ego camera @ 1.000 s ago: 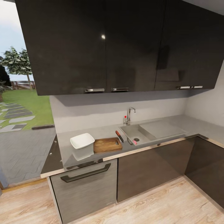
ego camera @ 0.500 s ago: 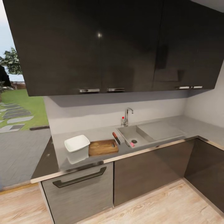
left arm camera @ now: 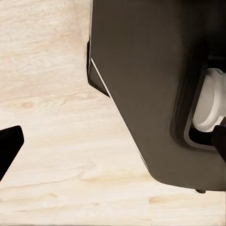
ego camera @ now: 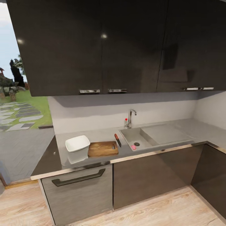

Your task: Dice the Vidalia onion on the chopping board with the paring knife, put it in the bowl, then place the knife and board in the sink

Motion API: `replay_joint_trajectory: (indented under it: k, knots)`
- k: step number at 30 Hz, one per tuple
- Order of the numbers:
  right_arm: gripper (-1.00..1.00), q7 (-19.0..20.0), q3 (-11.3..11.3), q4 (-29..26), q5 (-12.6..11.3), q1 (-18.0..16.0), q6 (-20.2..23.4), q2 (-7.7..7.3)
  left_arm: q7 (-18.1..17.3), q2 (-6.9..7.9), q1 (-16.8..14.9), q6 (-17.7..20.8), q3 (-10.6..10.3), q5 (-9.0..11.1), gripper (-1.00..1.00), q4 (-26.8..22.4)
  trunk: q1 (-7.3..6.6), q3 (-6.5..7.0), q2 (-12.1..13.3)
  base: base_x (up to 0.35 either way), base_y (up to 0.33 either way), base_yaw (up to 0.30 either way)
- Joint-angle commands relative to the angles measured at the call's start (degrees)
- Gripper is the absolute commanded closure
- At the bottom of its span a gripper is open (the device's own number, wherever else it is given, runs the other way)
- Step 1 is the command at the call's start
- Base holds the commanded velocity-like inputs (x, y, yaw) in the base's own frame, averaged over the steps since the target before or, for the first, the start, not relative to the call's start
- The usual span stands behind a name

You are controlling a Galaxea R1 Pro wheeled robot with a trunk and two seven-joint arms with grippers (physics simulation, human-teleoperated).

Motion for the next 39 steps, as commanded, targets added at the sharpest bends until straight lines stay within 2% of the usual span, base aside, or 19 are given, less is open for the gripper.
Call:
replay_joint_trajectory:
  k: [1,10,31,39]
  knots:
    - [-1.00,-0.06,-0.02,0.06,0.24,-0.01,-0.15,-0.03,0.01,-0.03,0.04,-0.05,0.28,0.04,-1.00,-0.09,0.02,0.00,-0.02,0.000,-0.289,0.257]
    - [-1.00,-0.02,-0.02,0.04,0.27,0.00,-0.15,-0.07,0.01,-0.03,0.05,-0.05,0.28,0.04,-1.00,-0.09,0.02,0.00,-0.02,0.000,-0.303,0.195]
    - [-1.00,-0.13,-0.02,-0.05,0.21,0.00,-0.08,0.01,0.01,-0.06,0.05,-0.03,0.28,0.04,-1.00,-0.09,0.02,0.00,-0.02,0.002,-0.304,0.006]
    - [-1.00,-0.02,0.11,-0.05,0.21,-0.02,-0.10,0.02,0.01,-0.05,0.06,-0.04,0.28,0.04,-1.00,-0.13,0.02,0.00,-0.02,0.127,-0.292,0.000]
